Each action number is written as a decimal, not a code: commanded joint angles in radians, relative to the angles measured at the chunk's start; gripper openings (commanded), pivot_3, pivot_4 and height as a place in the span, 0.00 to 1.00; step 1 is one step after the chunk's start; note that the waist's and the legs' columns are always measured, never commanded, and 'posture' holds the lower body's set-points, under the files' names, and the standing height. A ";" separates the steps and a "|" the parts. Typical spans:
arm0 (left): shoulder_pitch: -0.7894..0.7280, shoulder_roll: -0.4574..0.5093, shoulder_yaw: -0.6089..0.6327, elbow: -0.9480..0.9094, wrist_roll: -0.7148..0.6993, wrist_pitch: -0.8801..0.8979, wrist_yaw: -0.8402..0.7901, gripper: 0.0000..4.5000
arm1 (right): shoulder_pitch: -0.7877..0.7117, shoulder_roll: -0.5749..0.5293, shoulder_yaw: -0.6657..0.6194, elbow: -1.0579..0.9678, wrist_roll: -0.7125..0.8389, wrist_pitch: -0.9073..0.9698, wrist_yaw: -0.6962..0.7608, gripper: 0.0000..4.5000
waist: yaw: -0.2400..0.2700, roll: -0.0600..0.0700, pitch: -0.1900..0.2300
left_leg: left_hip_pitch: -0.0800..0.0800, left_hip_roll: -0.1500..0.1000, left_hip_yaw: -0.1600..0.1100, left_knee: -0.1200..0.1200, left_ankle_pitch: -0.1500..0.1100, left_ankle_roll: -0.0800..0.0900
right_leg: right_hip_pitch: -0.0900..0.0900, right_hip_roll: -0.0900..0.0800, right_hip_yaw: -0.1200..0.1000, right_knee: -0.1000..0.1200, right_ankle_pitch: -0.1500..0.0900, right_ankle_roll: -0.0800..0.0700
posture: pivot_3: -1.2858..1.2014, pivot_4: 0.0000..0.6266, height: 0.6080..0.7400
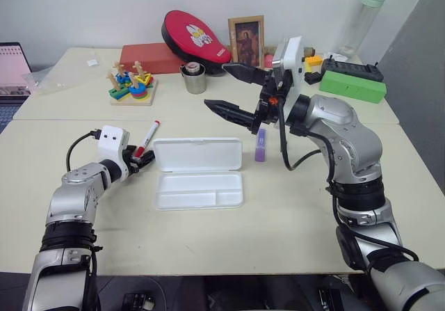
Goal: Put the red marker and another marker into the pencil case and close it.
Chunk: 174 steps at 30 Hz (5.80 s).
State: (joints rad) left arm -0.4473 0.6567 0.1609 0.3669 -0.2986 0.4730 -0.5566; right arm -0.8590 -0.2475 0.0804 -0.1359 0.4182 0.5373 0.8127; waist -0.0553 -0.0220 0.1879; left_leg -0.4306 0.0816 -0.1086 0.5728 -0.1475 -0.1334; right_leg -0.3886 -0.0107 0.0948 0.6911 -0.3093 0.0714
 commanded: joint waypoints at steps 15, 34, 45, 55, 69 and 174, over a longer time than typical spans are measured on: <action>0.052 -0.069 0.097 -0.066 0.014 -0.099 0.112 0.09 | -0.014 -0.039 0.011 -0.032 0.064 0.003 0.060 1.00 | -0.003 0.000 0.000 | 0.002 0.000 0.000 0.000 0.000 0.000 | 0.000 0.000 0.001 0.002 0.000 0.000 | 0.52 0.24 1.00; 0.092 0.351 -0.191 -0.609 -0.096 -0.169 -0.644 0.09 | 0.071 -0.311 -0.079 -0.070 0.133 0.029 0.152 1.00 | -0.008 0.004 0.001 | 0.000 0.001 0.001 -0.001 0.000 0.000 | -0.001 0.001 0.002 -0.003 -0.002 -0.001 | 0.52 0.24 1.00; -0.038 0.284 -0.335 -0.357 0.114 -0.380 -0.715 0.09 | 0.141 -0.329 -0.059 -0.150 0.110 0.044 0.101 1.00 | 0.000 0.005 0.002 | -0.002 0.001 0.002 -0.001 0.000 0.000 | -0.001 0.001 0.002 -0.005 -0.004 0.002 | 0.52 0.24 1.00; -0.046 0.251 -0.347 -0.346 0.145 -0.346 -0.735 0.42 | 0.199 -0.364 0.040 -0.165 0.028 0.136 0.039 1.00 | -0.002 0.005 0.002 | -0.001 0.001 0.001 0.000 0.000 0.000 | -0.001 0.001 0.002 -0.003 -0.004 0.002 | 0.52 0.24 1.00; -0.074 -0.027 -0.085 -0.550 -0.234 -0.030 -0.453 1.00 | 0.184 -0.127 0.093 -0.036 -0.169 0.382 -0.369 1.00 | -0.002 0.005 0.002 | -0.002 0.001 0.000 0.001 0.000 0.000 | -0.001 0.001 0.001 -0.001 -0.004 0.002 | 0.52 0.24 1.00; 0.607 0.307 0.438 -0.864 -0.414 0.169 -0.495 1.00 | 0.063 0.049 0.593 0.129 -0.376 0.095 0.114 0.65 | -0.027 0.003 0.002 | 0.000 0.002 0.002 -0.002 0.000 0.000 | -0.003 0.001 0.002 0.001 -0.008 0.001 | 0.52 0.24 1.00</action>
State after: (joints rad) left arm 0.1693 0.9543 0.5943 -0.4958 -0.7066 0.6518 -1.0537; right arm -0.7959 -0.2019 0.6797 0.0151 0.0497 0.6563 0.9167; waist -0.0826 -0.0189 0.1898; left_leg -0.4302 0.0834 -0.1071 0.5709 -0.1479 -0.1333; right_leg -0.3919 -0.0095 0.0966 0.6924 -0.3171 0.0724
